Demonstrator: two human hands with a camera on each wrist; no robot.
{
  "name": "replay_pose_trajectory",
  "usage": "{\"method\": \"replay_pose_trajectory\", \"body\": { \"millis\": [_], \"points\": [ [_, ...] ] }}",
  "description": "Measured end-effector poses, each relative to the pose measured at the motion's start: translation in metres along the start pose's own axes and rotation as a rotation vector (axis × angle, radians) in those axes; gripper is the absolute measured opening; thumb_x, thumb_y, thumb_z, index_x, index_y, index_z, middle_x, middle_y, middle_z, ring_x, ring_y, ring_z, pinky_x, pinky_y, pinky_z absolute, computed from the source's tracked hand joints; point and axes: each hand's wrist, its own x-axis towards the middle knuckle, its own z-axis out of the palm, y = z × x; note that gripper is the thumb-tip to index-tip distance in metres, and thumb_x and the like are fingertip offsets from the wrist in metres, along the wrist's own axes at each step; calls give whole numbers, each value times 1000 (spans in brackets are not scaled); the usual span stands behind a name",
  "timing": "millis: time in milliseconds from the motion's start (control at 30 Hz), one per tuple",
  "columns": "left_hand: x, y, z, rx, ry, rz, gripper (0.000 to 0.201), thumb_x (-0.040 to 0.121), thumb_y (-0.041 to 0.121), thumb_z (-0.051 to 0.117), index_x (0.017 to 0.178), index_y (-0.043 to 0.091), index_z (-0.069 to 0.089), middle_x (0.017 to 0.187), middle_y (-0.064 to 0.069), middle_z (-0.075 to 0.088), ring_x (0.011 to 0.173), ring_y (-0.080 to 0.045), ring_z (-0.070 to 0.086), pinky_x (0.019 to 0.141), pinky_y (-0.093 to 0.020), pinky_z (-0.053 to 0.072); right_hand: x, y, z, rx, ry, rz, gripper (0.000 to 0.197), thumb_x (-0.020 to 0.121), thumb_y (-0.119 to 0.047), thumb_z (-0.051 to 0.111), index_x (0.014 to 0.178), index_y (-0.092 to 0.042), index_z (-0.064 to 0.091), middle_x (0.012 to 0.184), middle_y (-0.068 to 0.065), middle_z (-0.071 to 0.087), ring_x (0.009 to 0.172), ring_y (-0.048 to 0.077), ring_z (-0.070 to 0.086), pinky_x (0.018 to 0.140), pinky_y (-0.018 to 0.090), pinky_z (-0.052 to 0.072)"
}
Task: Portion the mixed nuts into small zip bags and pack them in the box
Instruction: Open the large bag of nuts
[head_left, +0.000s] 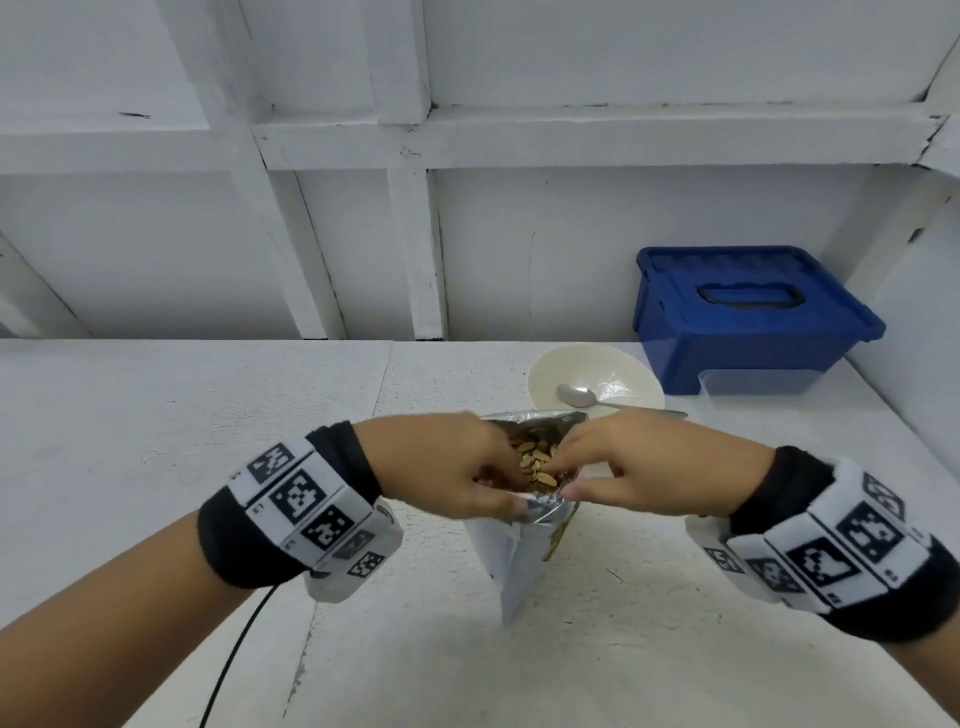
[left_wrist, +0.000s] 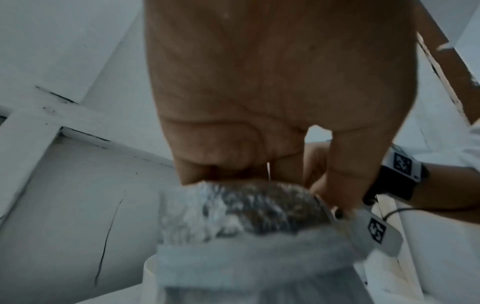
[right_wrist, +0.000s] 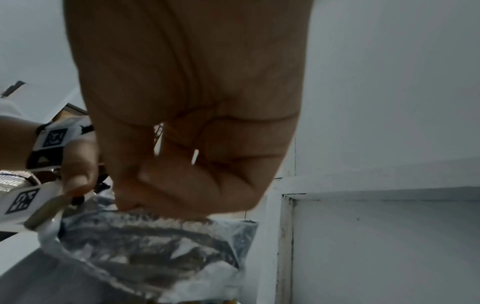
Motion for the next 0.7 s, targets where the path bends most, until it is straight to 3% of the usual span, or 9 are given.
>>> {"method": "replay_pose_trajectory", "body": {
  "millis": [67,133,267,367,467,600,700],
  "points": [
    [3,2,9,11,-66,-17,49,87,51,37,84,8,63,74,-4,60,64,-20,50,62,-32,42,2,-2,5,-10,-19,-2,29,93,-33,50,118,-24,63,118,-8,59,89,-6,50,81,13,36],
    [5,3,16,4,-32,-17,41,93,41,45,83,5,63,71,-7,59,61,-21,46,58,-28,35,3,-3,8,17,-16,-9,24,93,-29,51,110,-20,66,112,-6,57,75,-9,43,73,10,33],
    [3,8,24,49,55,-33,27,94,32,49,91,8,62,91,-7,62,81,-22,52,67,-28,36,-2,-3,18,29,32,18,7,91,-23,55,92,-17,59,92,-7,44,80,7,43,75,17,36],
    [1,11,31,77,116,-48,25,94,35,49,95,11,59,99,-2,57,91,-16,49,65,-25,30,-8,-5,28,53,93,15,5,91,-17,54,88,-17,50,91,-7,40,82,13,45,75,24,40],
    [2,12,37,98,170,-46,25,92,36,51,93,12,59,97,0,55,91,-15,48,66,-25,32,-10,-4,37,31,163,24,6,91,-17,52,89,-19,47,93,-6,42,79,12,45,73,25,42],
    [-1,6,29,-102,222,-9,30,85,41,58,83,13,65,77,5,58,69,-7,47,62,-24,38,-14,1,35,214,261,4,8,89,-21,58,96,-19,61,97,-9,50,77,1,49,66,12,41],
    [-3,-2,15,-271,357,-15,34,81,51,55,87,20,68,82,11,59,74,-5,56,68,-19,47,-13,0,27,452,471,115,9,89,-24,58,94,-23,67,99,-7,50,75,0,52,65,9,40]
  ]
}}
